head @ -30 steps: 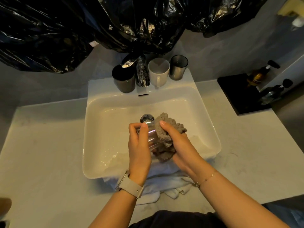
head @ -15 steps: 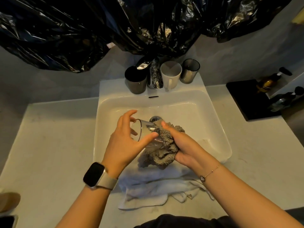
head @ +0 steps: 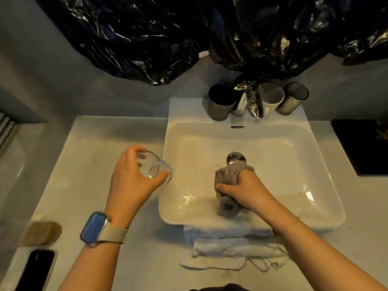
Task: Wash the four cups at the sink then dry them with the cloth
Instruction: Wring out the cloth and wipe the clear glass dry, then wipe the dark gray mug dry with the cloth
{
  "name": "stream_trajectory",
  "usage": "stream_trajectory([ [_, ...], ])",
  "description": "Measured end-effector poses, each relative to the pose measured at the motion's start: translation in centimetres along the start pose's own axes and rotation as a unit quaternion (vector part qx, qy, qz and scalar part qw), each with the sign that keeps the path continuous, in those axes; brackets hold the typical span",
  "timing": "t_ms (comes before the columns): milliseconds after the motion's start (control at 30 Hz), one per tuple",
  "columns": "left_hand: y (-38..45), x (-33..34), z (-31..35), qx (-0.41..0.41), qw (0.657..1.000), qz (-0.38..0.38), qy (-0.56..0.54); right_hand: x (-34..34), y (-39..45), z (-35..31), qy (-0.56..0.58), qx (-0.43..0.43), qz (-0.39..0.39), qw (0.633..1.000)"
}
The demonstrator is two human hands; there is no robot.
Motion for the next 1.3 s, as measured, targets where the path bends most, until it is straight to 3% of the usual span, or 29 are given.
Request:
stream_trajectory([
  [67, 0.8, -0.6, -3.8, -0.012, 0.998, -0.003, 0.057, 0.4, 0.2, -0.5, -0.007, 0.002, 0.006, 1.000],
  [200, 1.2, 1.7, -10.3, -0.014, 0.993, -0.036, 0.110, 2.0, 0.5, -1.0, 0.200, 0.035, -0.059, 0.977],
  [300, 1.0, 3.8, -13.2, -0.040, 0.991, -0.072, 0.109, 3.2, 0.2, -1.0, 0.294, 0.049, -0.116, 0.948],
  [467, 0.9, 5.8, -15.2, -0.039, 0.989, -0.089, 0.112, 3.5, 0.7, -0.4, 0.429, 0.085, -0.063, 0.897],
  [667, 0.0, 7.6, -16.7, -0.060, 0.986, -0.108, 0.108, 0.7, 1.0, 1.5, 0.290, 0.116, 0.071, 0.947],
  [867, -0.6, 7.6, -16.3, -0.080, 0.986, -0.107, 0.102, -1.2, 0.6, 1.8, 0.379, 0.105, 0.095, 0.915],
  [967, -0.6, 6.7, -15.2, -0.098, 0.976, -0.114, 0.159, -2.2, 0.5, 1.4, 0.423, 0.086, 0.083, 0.898],
  [1033, 0.3, 5.2, -12.2, -0.082, 0.980, -0.080, 0.163, -2.9, 0.3, 1.2, 0.460, 0.077, 0.072, 0.882],
  [1167, 3.7, 4.6, -1.4, 0.009, 1.000, -0.011, 0.024, -4.9, 0.1, 2.3, 0.536, 0.103, 0.071, 0.835],
  [1300, 8.7, 10.1, 6.9, 0.059, 0.993, -0.044, -0.095, -7.0, 0.9, 3.7, 0.638, 0.163, 0.036, 0.752],
])
Point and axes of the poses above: each hand's wrist, its own y-axis towards the middle knuckle, its own x-axis out of the palm, z = x × y, the point moved 10 cm from there along y, towards the middle knuckle, and after that the axes turned 1 degree about y, right-handed, at the moved point
